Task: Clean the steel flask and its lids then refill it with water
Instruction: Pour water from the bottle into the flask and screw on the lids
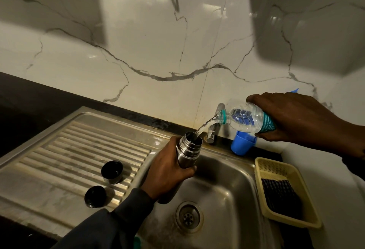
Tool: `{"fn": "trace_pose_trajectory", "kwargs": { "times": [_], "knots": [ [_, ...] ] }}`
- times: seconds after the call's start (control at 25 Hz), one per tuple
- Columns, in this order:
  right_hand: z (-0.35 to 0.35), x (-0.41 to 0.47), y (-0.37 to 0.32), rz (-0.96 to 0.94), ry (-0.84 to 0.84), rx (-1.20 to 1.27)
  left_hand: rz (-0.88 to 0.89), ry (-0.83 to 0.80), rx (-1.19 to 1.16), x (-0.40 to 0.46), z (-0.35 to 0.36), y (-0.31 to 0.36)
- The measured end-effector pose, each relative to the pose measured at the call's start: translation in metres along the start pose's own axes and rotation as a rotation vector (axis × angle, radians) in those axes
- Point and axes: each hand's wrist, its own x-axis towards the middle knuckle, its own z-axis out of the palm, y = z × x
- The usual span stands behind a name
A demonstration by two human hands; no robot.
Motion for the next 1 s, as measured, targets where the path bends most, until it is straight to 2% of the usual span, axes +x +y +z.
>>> {"fn": "trace_pose_trajectory", "kwargs": {
  "times": [0.72, 1.0],
  "knots": [
    [0.0046, 0.0003, 0.0026, -0.092, 0.141, -0.109, -0.006, -0.024, -0.011, 0.002, 0.004, -0.0043],
    [0.0089, 0.0028, 0.0042, -0.125, 0.149, -0.165, -0.013, -0.041, 0.001, 0.0023, 0.0076, -0.0075]
  ]
}}
